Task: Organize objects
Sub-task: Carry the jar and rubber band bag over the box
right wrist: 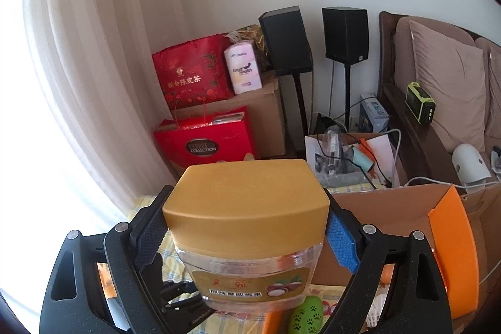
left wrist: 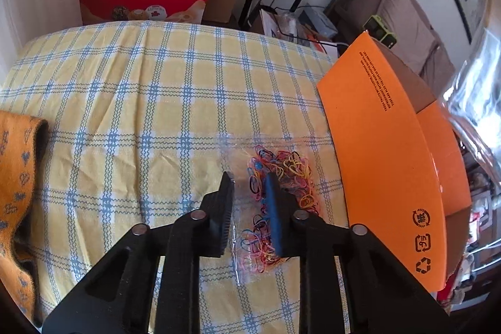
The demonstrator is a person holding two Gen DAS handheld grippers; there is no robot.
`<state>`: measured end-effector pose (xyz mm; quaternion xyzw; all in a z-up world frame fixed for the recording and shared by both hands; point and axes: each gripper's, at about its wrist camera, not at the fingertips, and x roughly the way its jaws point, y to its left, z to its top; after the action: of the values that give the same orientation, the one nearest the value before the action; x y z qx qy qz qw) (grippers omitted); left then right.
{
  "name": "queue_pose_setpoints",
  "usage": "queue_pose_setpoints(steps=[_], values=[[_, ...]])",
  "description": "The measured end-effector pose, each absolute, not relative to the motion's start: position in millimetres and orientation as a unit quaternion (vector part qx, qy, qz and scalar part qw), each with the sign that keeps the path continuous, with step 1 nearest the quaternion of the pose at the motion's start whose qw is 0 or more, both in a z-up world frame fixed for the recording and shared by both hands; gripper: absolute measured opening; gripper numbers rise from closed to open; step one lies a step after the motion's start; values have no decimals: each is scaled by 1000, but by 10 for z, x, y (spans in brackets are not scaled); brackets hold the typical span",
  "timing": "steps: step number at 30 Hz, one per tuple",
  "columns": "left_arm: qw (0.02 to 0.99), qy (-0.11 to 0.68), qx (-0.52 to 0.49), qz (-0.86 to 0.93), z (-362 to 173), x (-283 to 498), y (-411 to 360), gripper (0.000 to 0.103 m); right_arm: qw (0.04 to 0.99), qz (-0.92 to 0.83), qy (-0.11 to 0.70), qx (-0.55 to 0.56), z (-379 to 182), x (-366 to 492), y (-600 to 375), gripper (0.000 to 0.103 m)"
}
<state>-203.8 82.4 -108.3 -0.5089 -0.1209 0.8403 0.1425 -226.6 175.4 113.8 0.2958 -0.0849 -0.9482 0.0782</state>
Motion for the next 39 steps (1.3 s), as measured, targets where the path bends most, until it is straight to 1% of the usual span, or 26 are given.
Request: queue_pose_setpoints(steps=[1, 2, 4, 12, 17, 20, 31, 39], values=[[144, -119, -505, 843, -1057, -2028, 833, 8, 75, -948, -85, 296, 1140, -2253, 1793, 89], [147, -117, -501, 845, -1023, -2052, 854, 4, 74, -948, -85, 298, 1140, -2249, 1820, 89], [148, -108, -490, 852, -932, -2036, 869, 3, 69, -948, -82, 301, 1129, -2238, 1878, 89], [153, -80, -436, 884, -426, -1879, 765, 2, 35, -946, -96, 307, 1032, -2241, 2231, 89], [166, -78, -409, 894, -146, -1767, 719, 2, 6, -937, -130, 324, 856, -2394, 2551, 89], [176, -80, -400, 896, -13, -1738, 727, 2, -13, -935, -128, 330, 739, -2484, 2652, 89], [201, -79, -381, 899, 168, -1668, 790, 2, -13, -902, -130, 411, 135, -2888, 2657, 89], [210, -77, -373, 900, 255, -1629, 824, 2, -11, -894, -100, 436, 65, -3070, 2538, 89]])
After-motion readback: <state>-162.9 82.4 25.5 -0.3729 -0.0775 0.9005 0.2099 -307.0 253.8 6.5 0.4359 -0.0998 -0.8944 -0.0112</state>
